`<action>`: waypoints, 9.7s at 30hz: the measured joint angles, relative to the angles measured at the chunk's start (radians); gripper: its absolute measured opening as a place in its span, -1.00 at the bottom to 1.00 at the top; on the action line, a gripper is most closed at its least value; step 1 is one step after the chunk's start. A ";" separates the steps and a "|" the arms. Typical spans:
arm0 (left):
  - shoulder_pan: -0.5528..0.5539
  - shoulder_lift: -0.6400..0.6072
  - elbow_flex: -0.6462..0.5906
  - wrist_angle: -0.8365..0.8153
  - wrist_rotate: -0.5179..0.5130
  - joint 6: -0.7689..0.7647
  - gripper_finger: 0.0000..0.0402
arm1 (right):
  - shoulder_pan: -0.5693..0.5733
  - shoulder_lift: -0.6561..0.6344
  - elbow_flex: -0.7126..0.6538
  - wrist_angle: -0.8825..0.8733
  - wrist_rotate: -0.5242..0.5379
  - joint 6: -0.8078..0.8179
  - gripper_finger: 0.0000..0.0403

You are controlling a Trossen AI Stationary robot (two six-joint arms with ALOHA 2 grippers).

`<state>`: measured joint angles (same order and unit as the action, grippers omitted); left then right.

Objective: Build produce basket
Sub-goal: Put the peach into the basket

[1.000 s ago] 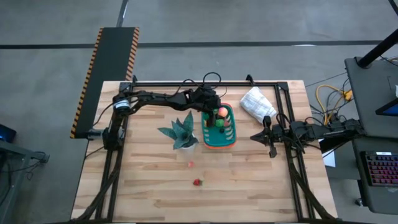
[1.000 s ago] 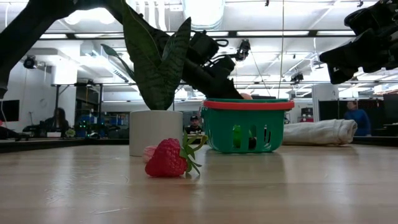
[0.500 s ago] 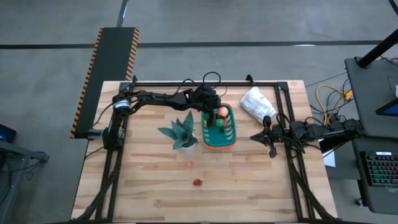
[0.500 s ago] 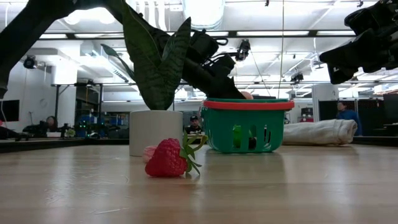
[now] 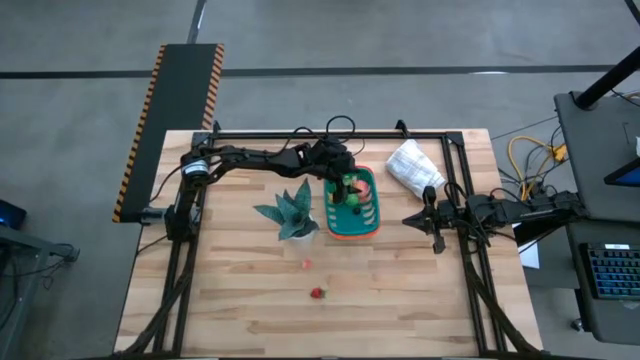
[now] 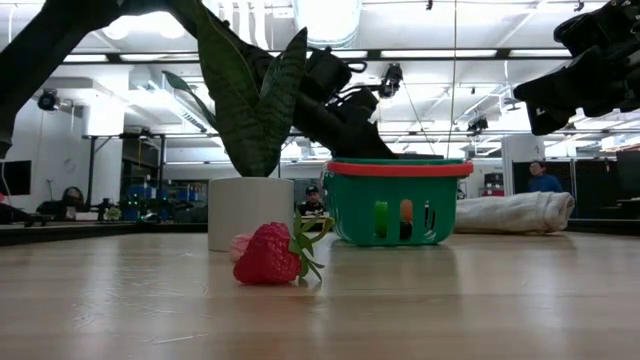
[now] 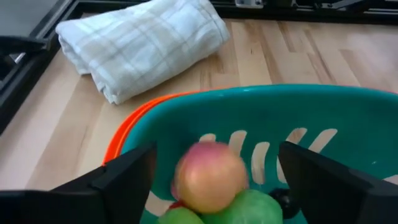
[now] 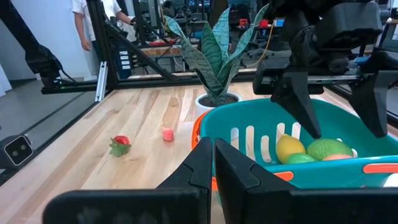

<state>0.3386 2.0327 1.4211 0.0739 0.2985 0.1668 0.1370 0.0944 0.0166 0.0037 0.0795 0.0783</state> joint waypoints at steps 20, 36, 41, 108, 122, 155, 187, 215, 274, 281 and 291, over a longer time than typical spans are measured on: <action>-0.304 -0.260 0.095 -0.071 -0.191 0.266 0.65 | 0.000 -0.001 0.000 -0.001 0.000 0.000 -0.96; -0.697 -0.454 0.072 -0.645 -0.767 -0.156 0.65 | 0.000 -0.001 0.000 0.000 0.000 0.000 -0.96; -0.757 -0.413 0.028 -0.767 -0.776 -0.359 0.65 | 0.000 -0.001 0.000 0.000 0.000 0.000 -0.96; -1.084 0.020 0.078 -1.173 -1.106 -1.629 0.65 | 0.000 0.000 0.000 0.000 0.000 0.000 -0.96; -1.071 0.118 -0.015 -1.033 -1.252 -1.793 0.62 | 0.000 0.000 0.000 0.000 0.000 0.000 -0.96; -0.940 0.111 -0.118 -0.676 -1.259 -1.386 0.43 | 0.000 0.000 0.000 0.000 0.000 0.000 -0.96; -0.951 0.100 -0.119 -0.687 -1.158 -1.372 -0.71 | 0.000 0.000 0.000 0.000 0.000 0.000 -0.96; -0.872 -0.237 -0.116 -0.159 -1.180 -0.334 -0.88 | 0.000 0.000 0.000 0.000 0.000 0.000 -0.96; -0.095 -0.045 0.388 -0.660 -0.285 0.111 -0.88 | 0.000 -0.001 0.000 0.000 0.000 0.000 -0.96; -0.094 0.003 0.394 -0.667 -0.277 0.127 -0.88 | 0.000 0.000 0.000 0.000 0.000 0.000 -0.96; -0.090 0.014 0.394 -0.763 -0.279 0.127 -0.88 | 0.000 0.000 0.000 0.000 0.000 0.000 -0.96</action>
<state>0.2486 2.0472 1.8149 -0.6892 0.0195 0.2937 0.1371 0.0943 0.0170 0.0036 0.0795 0.0784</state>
